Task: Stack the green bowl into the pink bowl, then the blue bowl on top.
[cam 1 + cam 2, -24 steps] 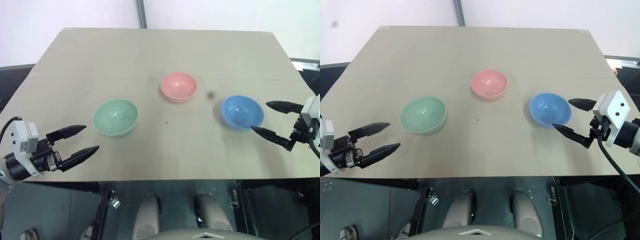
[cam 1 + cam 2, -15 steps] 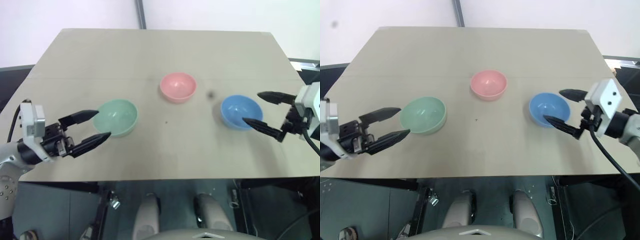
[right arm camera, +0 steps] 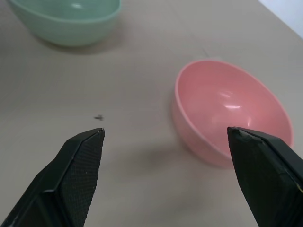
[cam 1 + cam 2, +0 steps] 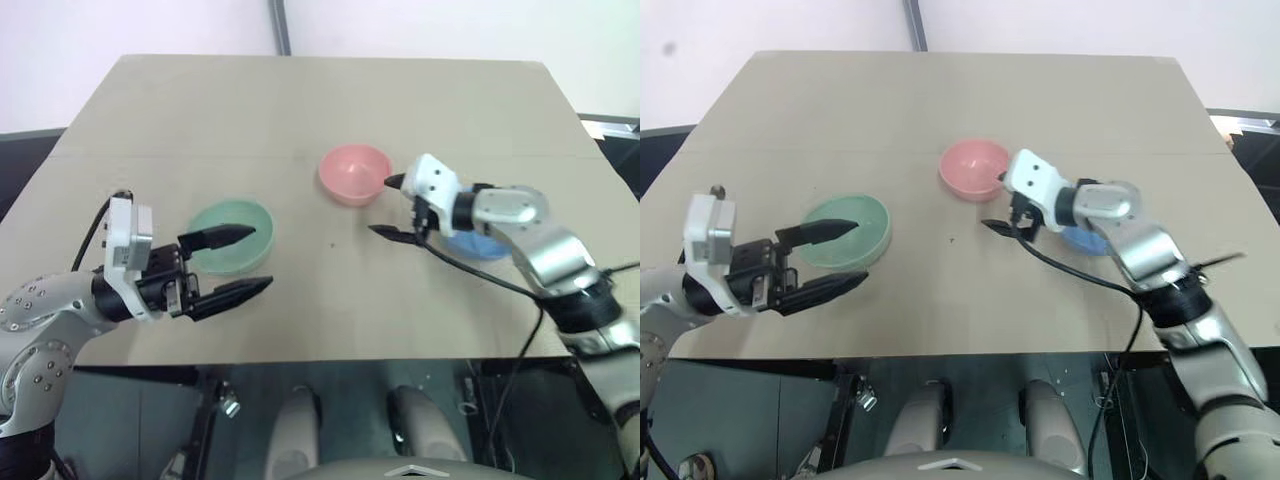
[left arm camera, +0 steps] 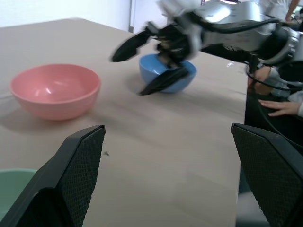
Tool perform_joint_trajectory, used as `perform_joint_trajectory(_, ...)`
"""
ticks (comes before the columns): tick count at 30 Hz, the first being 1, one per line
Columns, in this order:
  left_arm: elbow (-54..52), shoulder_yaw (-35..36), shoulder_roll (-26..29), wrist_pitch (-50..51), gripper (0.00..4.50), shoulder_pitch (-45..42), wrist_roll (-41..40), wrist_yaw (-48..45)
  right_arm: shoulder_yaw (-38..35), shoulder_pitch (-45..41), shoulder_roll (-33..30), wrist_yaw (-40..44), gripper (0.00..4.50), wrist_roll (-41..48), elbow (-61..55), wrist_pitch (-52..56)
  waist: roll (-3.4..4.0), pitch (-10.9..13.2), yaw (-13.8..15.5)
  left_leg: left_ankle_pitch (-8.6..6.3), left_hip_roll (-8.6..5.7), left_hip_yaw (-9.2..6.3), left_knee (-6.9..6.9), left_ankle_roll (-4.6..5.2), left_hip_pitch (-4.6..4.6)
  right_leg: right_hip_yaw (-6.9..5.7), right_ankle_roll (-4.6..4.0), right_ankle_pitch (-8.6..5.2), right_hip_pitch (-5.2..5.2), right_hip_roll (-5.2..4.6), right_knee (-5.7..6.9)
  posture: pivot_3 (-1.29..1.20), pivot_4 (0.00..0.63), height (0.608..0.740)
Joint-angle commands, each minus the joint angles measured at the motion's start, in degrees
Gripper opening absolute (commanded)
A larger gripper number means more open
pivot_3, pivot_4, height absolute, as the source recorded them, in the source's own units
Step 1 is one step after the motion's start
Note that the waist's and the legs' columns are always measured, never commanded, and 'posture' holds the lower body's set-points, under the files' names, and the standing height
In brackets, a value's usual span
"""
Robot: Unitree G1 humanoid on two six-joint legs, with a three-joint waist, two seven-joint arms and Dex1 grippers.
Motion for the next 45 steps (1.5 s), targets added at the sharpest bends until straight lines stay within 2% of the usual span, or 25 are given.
perform_joint_trajectory(1, -3.79, 2.65, 0.61, -0.26, 4.48, 1.48, -0.16, 1.07, 1.90, -5.47, 4.29, 0.86, 4.50, -4.83, 10.32, -7.67, 0.00, 0.00, 0.09, 0.00, 0.01, -0.01, 0.00, 0.00, 0.02, 0.00, 0.00, 0.00, 0.00, 0.00, 0.00, 0.00, 0.150, 0.740)
perform_joint_trajectory(7, -6.56, 4.98, -0.13, -0.74, 4.48, 4.74, 2.16, 5.21, 3.81, -10.79, 10.08, 3.88, 4.50, -9.80, 24.07, -15.09, 0.00, 0.00, 0.39, 0.00, -0.01, -0.02, -0.04, 0.00, -0.02, -0.05, -0.01, 0.00, 0.01, -0.02, -0.01, 0.00, 0.150, 0.740)
perform_joint_trajectory(10, -7.90, 6.25, -0.98, -0.09, 4.50, 6.16, 2.03, 8.20, 3.55, -12.78, 11.92, 3.93, 3.62, -11.66, 29.46, -17.27, 0.01, 0.00, 0.11, 0.00, -0.01, -0.01, -0.04, 0.00, -0.01, -0.04, -0.01, 0.01, 0.00, -0.02, 0.02, 0.00, 0.150, 0.740)
perform_joint_trajectory(14, -9.01, 7.21, -1.81, 0.96, 4.50, 7.21, 1.20, 11.67, 2.56, -14.55, 13.43, 4.17, 1.87, -12.89, 33.56, -19.36, 0.02, 0.01, 0.05, 0.00, 0.00, -0.03, -0.04, -0.01, 0.06, -0.05, -0.02, 0.01, 0.00, 0.00, 0.15, 0.00, 0.150, 0.740)
perform_joint_trajectory(15, -9.06, 7.37, -1.95, 1.33, 4.50, 7.25, 1.06, 12.86, 2.47, -14.81, 13.61, 4.02, 1.31, -13.29, 34.19, -20.12, 0.01, 0.01, 0.05, 0.00, 0.00, -0.03, -0.04, -0.01, 0.07, -0.05, -0.02, 0.01, -0.01, 0.00, 0.18, 0.00, 0.150, 0.740)
perform_joint_trajectory(16, -8.99, 7.46, -2.29, 1.63, 4.50, 7.16, 1.01, 14.16, 2.52, -14.86, 13.52, 3.75, 1.31, -13.83, 34.05, -21.40, 0.01, 0.01, 0.06, 0.00, 0.00, -0.03, -0.04, -0.01, 0.08, -0.05, -0.02, 0.01, -0.01, 0.00, 0.19, 0.00, 0.150, 0.740)
perform_joint_trajectory(17, -8.99, 7.44, -2.49, 1.81, 4.50, 7.13, 1.02, 14.83, 2.40, -14.70, 13.27, 3.76, 0.65, -14.09, 33.20, -22.24, 0.02, 0.01, 0.08, 0.00, 0.00, -0.03, -0.03, -0.01, 0.08, -0.05, -0.02, 0.01, -0.01, 0.00, 0.22, 0.00, 0.150, 0.740)
perform_joint_trajectory(22, -8.49, 6.95, -2.92, 1.32, 4.50, 7.34, 2.02, 15.57, 0.53, -12.04, 10.12, 8.07, 0.65, -12.05, 21.85, -22.06, 0.04, 0.02, 0.17, 0.00, -0.01, -0.03, 0.00, -0.01, 0.08, -0.04, -0.02, 0.00, -0.04, 0.00, 0.33, 0.00, 0.150, 0.740)
perform_joint_trajectory(25, -7.35, 7.11, -3.13, 0.26, 4.50, 7.60, 1.97, 13.67, -0.48, -6.00, 5.17, 15.52, 0.65, -6.36, 3.24, -13.23, 0.03, 0.02, 0.46, 0.00, -0.01, -0.07, -0.01, -0.01, 0.04, -0.07, -0.02, 0.00, -0.05, -0.01, 0.33, 0.00, 0.150, 0.740)
perform_joint_trajectory(28, -6.77, 6.99, -3.48, -0.65, 4.50, 8.48, 2.39, 11.98, -0.19, -0.99, 2.62, 16.98, 0.65, -4.09, -8.78, -5.19, 0.02, 0.01, 0.26, 0.00, -0.01, -0.06, -0.02, -0.01, 0.06, -0.08, -0.02, 0.00, -0.03, -0.02, 0.32, 0.00, 0.150, 0.740)
perform_joint_trajectory(34, -5.89, 6.45, -3.62, -1.48, 4.50, 8.36, 2.80, 10.82, 2.36, 4.21, 4.28, 14.19, 0.65, -5.16, -15.59, 0.89, 0.02, 0.01, 0.10, 0.00, -0.01, -0.04, 0.09, -0.01, 0.25, -0.01, -0.03, -0.02, -0.02, 0.02, 0.67, 0.00, 0.150, 0.740)
perform_joint_trajectory(37, -5.43, 6.43, -3.38, -1.53, 4.50, 8.12, 2.83, 10.08, 3.67, 3.91, 6.37, 12.71, 1.46, -6.47, -12.97, 0.33, 0.00, 0.00, 0.10, 0.02, -0.01, -0.02, 0.11, -0.03, 0.44, 0.04, -0.03, -0.03, 0.08, 0.05, 0.76, 0.00, 0.150, 0.740)
perform_joint_trajectory(40, -5.24, 6.55, -3.41, -1.57, 4.50, 8.28, 3.03, 9.55, 3.89, 4.02, 7.80, 10.68, 2.99, -7.64, -12.16, -0.43, -0.01, -0.01, 0.11, 0.02, -0.01, -0.01, 0.11, -0.03, 0.47, 0.05, -0.04, -0.03, 0.13, 0.04, 0.74, 0.00, 0.150, 0.740)
perform_joint_trajectory(41, -5.23, 6.58, -3.45, -1.61, 4.50, 8.41, 3.14, 9.39, 3.59, 4.13, 8.04, 10.20, 3.26, -7.67, -12.76, -0.20, -0.01, -0.01, 0.19, 0.02, -0.01, 0.01, 0.11, -0.03, 0.47, 0.05, -0.03, -0.03, 0.13, 0.03, 0.73, 0.00, 0.150, 0.740)
perform_joint_trajectory(42, -5.29, 6.60, -3.50, -1.57, 4.50, 8.55, 3.20, 9.28, 2.34, 4.34, 7.83, 10.27, 3.83, -6.54, -14.64, 0.67, -0.01, -0.01, 0.25, 0.02, -0.02, 0.01, 0.11, -0.03, 0.45, 0.05, -0.04, -0.03, 0.13, 0.02, 0.72, 0.00, 0.150, 0.740)
perform_joint_trajectory(45, -5.36, 6.57, -3.53, -1.26, 4.50, 9.03, 3.28, 9.02, -2.57, 5.00, 5.80, 11.98, 3.83, -0.80, -21.48, 5.11, 0.00, 0.00, 0.25, 0.02, -0.01, 0.01, 0.09, -0.04, 0.37, 0.05, -0.04, -0.04, 0.08, 0.02, 0.68, 0.00, 0.150, 0.740)
